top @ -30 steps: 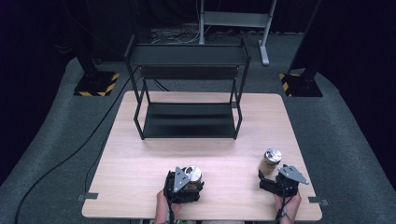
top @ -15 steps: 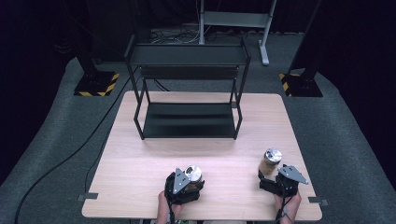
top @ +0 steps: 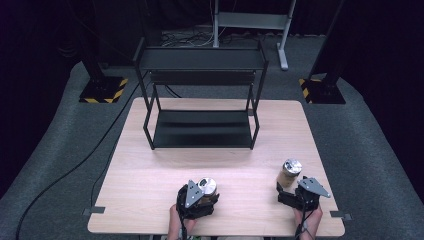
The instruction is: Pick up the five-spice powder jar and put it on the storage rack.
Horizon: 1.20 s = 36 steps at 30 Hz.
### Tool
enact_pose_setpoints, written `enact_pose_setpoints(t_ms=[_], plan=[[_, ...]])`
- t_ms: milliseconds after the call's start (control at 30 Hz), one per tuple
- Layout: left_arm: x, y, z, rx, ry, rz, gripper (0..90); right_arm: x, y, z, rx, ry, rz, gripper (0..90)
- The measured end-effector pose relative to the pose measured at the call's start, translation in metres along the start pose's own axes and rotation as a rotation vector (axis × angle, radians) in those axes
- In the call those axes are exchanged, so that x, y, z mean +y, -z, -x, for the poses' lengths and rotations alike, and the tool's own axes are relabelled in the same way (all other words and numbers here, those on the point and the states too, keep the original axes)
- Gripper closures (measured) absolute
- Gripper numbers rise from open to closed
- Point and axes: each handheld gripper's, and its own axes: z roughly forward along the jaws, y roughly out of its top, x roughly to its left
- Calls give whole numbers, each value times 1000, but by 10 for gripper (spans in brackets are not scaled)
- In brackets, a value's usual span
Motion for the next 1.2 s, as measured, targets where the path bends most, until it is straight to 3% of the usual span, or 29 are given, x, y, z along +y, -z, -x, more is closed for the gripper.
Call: enact_pose_setpoints(t_ms=[367,733,1200], plan=[[1,8,0,19,-2,17,311,0,0,0,1,3,0,0],[1,24,-11,85,15,34,311,1,0,-1,0,6,-3,0],[3,32,-20,132,27,42,311,1,0,-1,-2,9,-6,0]])
